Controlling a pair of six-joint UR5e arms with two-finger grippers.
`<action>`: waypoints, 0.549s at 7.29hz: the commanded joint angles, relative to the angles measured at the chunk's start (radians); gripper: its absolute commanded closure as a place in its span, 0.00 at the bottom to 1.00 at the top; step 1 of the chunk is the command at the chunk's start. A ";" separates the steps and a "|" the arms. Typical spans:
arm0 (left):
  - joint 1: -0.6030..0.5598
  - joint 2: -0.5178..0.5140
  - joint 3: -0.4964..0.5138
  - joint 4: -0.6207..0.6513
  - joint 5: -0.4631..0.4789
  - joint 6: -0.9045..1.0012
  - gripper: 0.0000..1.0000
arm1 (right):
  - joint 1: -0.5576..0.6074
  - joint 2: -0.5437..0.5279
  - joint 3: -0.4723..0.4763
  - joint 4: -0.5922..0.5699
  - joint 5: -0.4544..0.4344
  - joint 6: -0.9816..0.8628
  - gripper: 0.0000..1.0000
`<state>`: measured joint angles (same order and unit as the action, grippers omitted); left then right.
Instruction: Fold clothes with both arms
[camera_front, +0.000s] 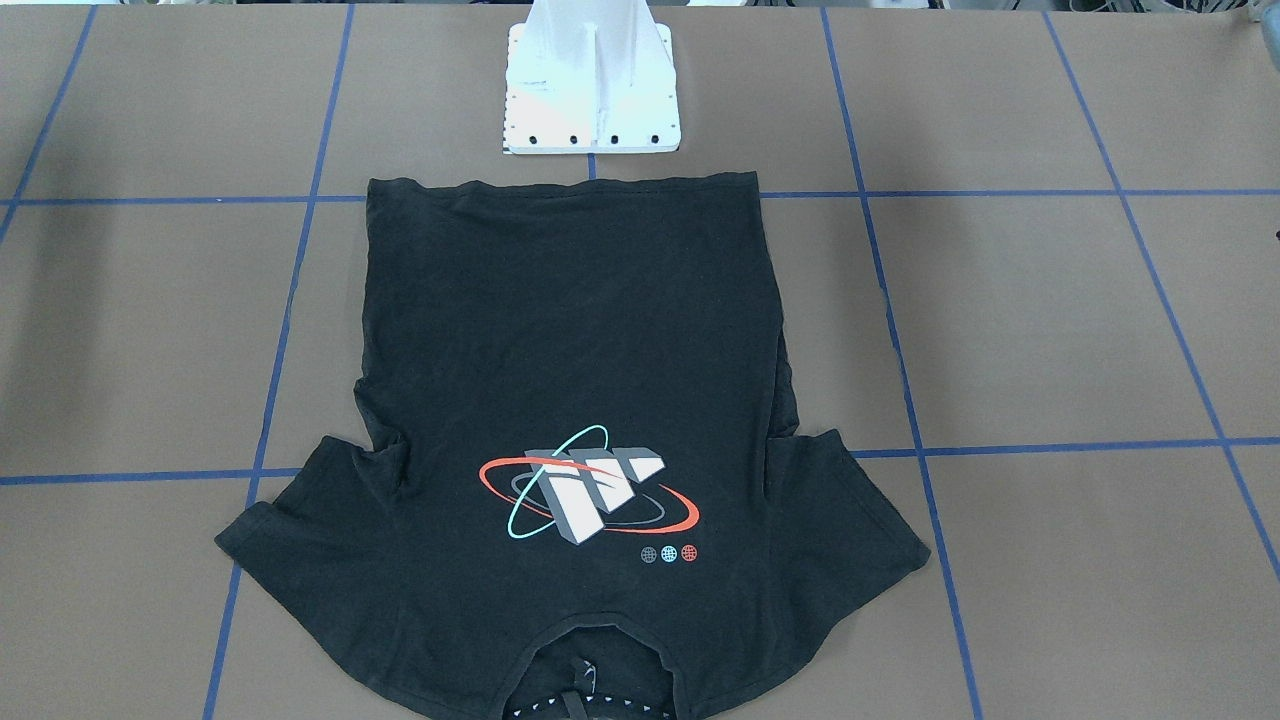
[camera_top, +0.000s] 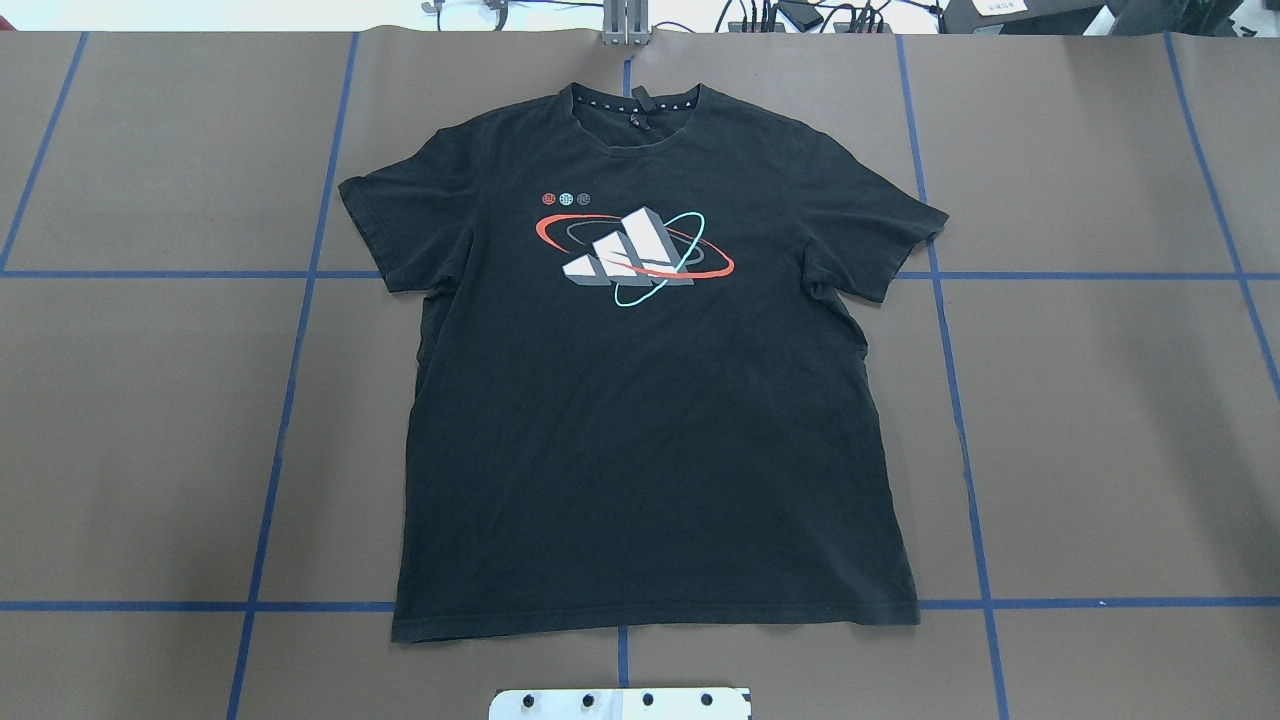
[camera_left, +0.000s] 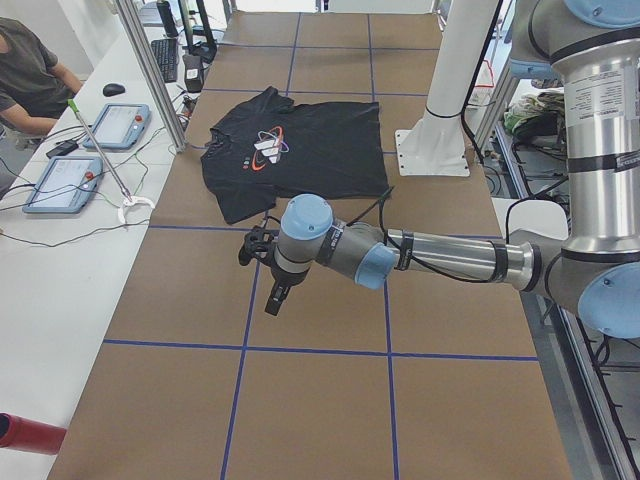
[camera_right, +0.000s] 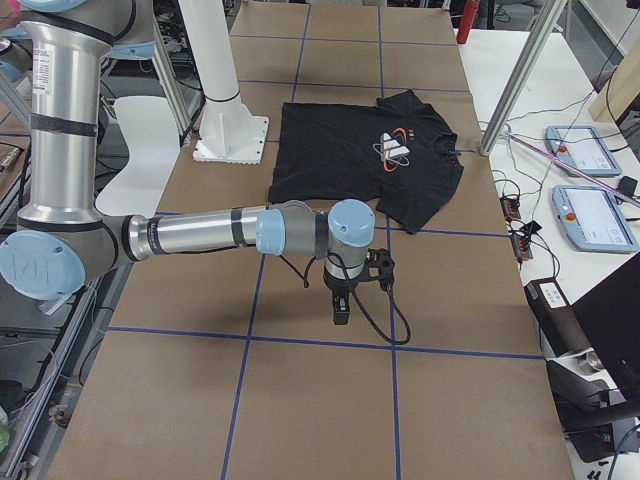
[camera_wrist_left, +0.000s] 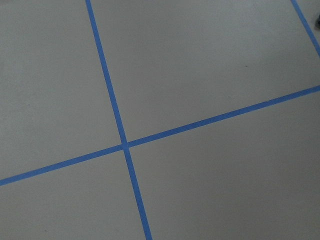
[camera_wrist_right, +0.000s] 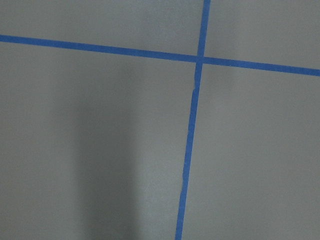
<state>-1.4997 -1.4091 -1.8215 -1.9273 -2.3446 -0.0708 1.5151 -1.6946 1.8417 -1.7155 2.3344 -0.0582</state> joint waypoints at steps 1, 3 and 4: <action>0.001 -0.001 0.010 -0.027 -0.001 -0.001 0.00 | -0.004 0.009 -0.005 0.001 0.020 -0.002 0.00; 0.002 -0.002 0.010 -0.027 -0.007 -0.003 0.00 | -0.006 0.007 -0.005 0.001 0.101 0.003 0.00; 0.002 -0.002 0.008 -0.027 -0.007 -0.003 0.00 | -0.007 0.007 -0.007 0.001 0.102 0.005 0.00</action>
<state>-1.4975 -1.4110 -1.8126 -1.9533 -2.3501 -0.0730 1.5098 -1.6877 1.8362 -1.7150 2.4125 -0.0563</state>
